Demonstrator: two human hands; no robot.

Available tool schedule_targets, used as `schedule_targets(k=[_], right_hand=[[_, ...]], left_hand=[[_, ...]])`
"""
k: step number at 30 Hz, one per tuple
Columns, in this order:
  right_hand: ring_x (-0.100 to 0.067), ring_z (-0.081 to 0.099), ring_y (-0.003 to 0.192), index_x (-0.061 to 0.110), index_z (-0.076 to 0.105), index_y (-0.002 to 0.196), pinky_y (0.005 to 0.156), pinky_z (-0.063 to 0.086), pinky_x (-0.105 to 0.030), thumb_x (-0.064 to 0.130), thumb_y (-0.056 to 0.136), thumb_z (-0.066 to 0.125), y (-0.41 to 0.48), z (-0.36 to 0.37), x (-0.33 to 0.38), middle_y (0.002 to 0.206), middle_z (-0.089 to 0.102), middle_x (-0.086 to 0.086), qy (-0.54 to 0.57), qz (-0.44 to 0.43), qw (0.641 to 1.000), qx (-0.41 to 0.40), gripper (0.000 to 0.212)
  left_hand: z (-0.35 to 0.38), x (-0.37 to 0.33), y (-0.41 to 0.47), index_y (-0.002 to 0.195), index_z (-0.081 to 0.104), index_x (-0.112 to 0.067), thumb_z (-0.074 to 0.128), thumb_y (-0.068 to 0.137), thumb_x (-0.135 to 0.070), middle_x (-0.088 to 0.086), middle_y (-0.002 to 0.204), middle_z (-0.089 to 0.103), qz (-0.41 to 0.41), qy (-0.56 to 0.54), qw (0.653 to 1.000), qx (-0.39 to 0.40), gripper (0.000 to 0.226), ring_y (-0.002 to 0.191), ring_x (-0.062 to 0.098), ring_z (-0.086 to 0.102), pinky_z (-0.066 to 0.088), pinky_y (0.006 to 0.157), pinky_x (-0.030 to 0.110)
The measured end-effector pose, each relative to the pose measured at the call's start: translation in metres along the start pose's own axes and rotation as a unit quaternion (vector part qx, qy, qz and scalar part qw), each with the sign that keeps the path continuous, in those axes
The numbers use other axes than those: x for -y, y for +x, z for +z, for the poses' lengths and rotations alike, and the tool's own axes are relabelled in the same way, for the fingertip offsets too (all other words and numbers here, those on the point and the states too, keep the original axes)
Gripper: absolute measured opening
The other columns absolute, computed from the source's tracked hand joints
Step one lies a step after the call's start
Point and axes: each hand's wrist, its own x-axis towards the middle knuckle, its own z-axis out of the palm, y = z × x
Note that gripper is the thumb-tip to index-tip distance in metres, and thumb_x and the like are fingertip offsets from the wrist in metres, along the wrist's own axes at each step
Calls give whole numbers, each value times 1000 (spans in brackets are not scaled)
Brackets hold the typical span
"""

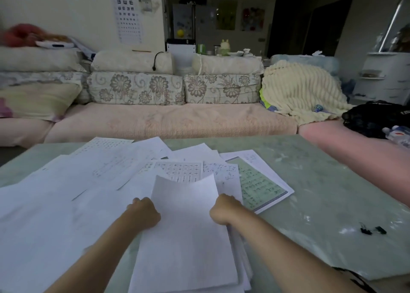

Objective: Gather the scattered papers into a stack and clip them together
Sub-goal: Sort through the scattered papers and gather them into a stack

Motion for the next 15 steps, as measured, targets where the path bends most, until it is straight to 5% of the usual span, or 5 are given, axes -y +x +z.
schedule_targets(k=[2,4,7,12,15], right_hand=[[-32,39,128,5,43,134,102,40,-37,20,88,45,-1,6,3,138,39,-18,-44,22,999,-22,49],[-32,37,130,7,46,132,105,39,-36,23,89,47,-5,5,8,137,40,-16,-13,41,999,-26,45],[-31,51,121,9,55,125,103,45,-37,28,83,58,-4,0,6,130,54,-13,112,69,991,-38,46],[-33,51,123,1,51,133,89,42,-34,10,88,66,-7,-13,-9,137,51,-17,216,81,973,-12,48],[-31,51,122,0,53,131,95,40,-32,8,88,69,-9,-17,-17,138,53,-15,227,83,970,7,47]], left_hand=[[3,1,-3,124,43,-5,57,90,-37,15,128,48,-12,-3,1000,-29,48,120,32,49,41,93,31],[4,2,-2,110,47,-4,62,87,-34,12,108,55,-11,-74,997,-26,40,99,28,57,44,71,26],[5,6,-4,81,50,-6,69,85,-28,8,80,52,-6,-195,980,25,29,69,24,54,44,55,23],[13,7,-8,74,52,-4,76,78,-22,12,74,54,-2,-224,974,24,30,62,26,57,49,53,27],[15,7,-9,69,50,-8,76,76,-26,9,73,55,6,-176,984,9,32,62,26,57,47,50,25]])
